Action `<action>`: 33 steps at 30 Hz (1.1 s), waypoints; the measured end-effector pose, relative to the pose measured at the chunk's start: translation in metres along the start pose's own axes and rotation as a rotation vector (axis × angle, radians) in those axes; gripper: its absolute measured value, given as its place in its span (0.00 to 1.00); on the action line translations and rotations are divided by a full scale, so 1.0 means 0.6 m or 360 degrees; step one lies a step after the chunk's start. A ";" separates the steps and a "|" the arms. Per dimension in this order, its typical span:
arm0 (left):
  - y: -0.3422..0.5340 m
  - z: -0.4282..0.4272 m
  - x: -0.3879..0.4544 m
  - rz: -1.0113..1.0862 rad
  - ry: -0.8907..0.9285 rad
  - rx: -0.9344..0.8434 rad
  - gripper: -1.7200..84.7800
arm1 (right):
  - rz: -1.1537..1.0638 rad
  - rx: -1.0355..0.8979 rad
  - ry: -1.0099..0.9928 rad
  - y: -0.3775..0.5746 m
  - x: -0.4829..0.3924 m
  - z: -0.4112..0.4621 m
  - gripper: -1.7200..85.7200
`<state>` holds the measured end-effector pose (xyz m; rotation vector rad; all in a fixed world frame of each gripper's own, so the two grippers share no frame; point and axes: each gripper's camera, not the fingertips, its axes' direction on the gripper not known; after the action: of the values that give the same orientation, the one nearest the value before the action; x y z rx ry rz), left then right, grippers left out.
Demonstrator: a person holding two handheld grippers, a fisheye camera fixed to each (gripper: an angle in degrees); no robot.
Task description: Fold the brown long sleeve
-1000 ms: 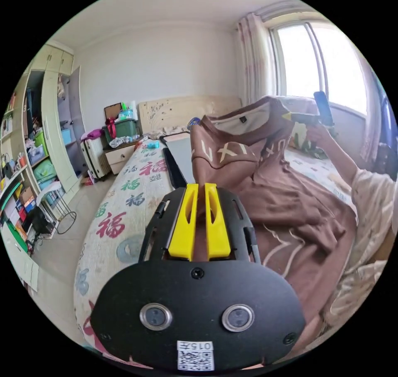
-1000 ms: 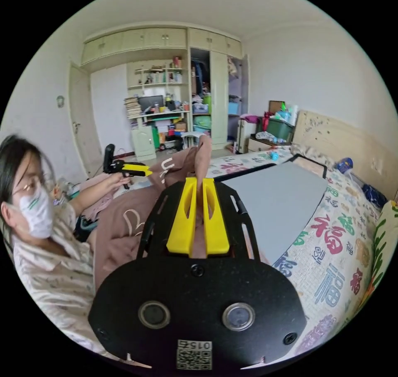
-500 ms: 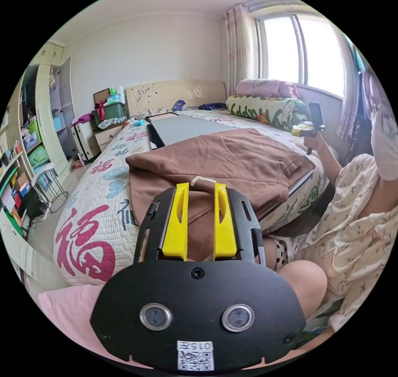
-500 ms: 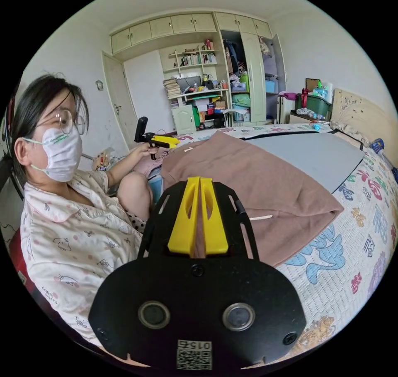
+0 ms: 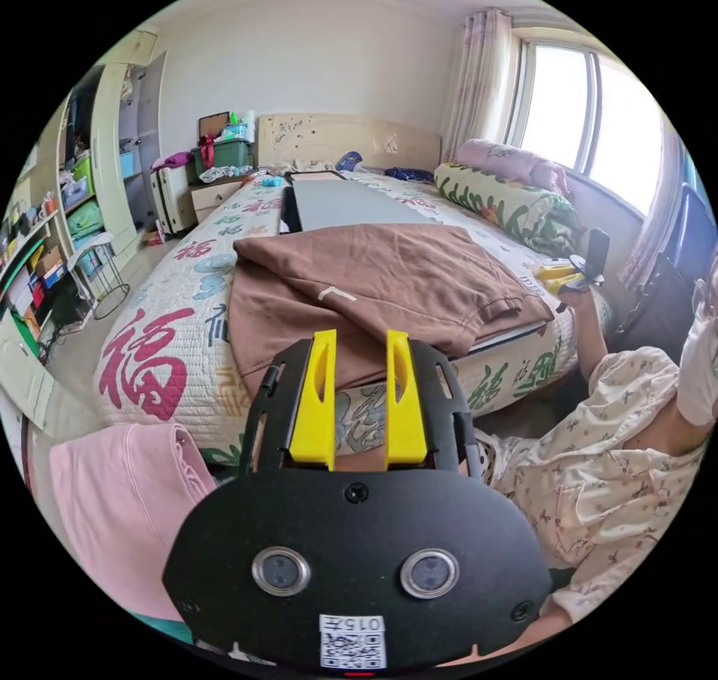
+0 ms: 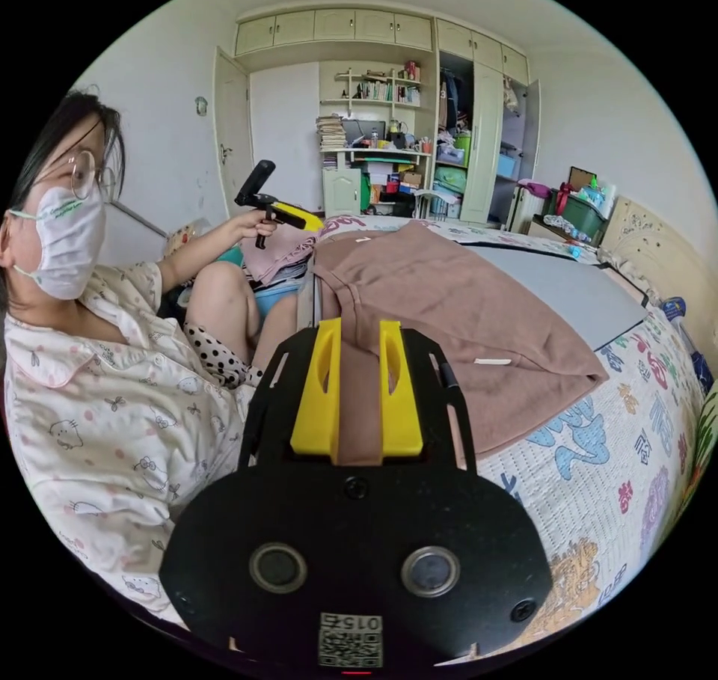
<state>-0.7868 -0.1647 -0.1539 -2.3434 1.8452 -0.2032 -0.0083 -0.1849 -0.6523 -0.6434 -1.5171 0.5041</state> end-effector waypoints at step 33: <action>0.097 -0.048 -0.017 -0.0406 -0.0045 0.0141 0.13 | 0.0291 0.0446 -0.0497 -0.204 0.099 -0.382 0.15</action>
<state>-0.8505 -0.1691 -0.1379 -2.4992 1.4883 -0.2735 0.2097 -0.2524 -0.5143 -0.5008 -1.6450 0.9749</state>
